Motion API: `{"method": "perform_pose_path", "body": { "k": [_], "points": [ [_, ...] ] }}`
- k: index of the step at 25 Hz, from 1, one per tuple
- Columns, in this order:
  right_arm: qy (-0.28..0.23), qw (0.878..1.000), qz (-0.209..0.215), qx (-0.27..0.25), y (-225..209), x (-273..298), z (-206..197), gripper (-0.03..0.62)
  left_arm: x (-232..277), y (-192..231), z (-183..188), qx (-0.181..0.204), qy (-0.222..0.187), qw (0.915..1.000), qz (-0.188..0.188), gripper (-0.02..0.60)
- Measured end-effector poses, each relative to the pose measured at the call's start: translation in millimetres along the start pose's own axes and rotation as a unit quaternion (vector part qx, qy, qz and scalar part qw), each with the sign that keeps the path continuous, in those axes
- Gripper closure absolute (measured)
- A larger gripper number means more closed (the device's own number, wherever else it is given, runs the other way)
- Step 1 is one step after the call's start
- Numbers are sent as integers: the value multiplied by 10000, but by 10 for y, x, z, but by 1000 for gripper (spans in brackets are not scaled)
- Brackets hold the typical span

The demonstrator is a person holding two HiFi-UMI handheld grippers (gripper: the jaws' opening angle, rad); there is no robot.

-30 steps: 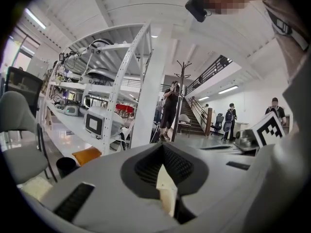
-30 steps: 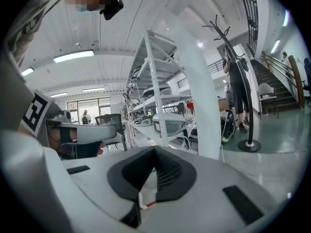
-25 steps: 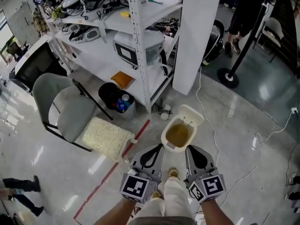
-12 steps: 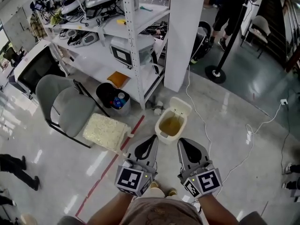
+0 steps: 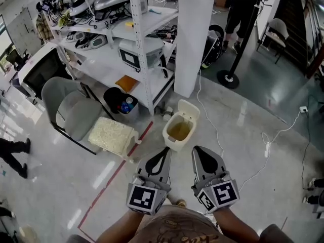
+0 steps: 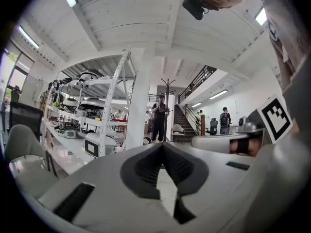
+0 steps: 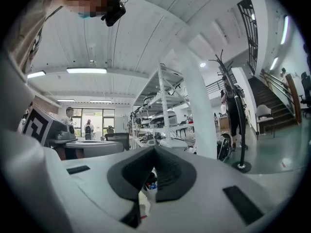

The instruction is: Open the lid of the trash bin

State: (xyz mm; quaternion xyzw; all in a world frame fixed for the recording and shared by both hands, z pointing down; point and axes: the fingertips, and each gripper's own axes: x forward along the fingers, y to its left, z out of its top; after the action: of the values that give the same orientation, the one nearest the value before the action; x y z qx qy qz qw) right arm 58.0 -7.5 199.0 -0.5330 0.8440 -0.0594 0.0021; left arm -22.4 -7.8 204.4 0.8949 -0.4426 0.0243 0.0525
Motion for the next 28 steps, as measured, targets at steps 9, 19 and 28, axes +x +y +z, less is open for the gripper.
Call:
{"method": "perform_pose_path", "body": {
  "k": [9, 19, 28],
  "points": [
    [36, 10000, 12, 63, 8, -284, 14, 579, -165, -230, 103, 69, -78, 9999, 102, 591],
    [-59, 9999, 158, 25, 121, -348, 5, 579, -223, -314, 135, 201, -270, 9994, 106, 591],
    [-82, 9997, 210, 32, 146, -350, 26, 579, -260, -332, 129, 109, -142, 9997, 170, 591]
  ]
}}
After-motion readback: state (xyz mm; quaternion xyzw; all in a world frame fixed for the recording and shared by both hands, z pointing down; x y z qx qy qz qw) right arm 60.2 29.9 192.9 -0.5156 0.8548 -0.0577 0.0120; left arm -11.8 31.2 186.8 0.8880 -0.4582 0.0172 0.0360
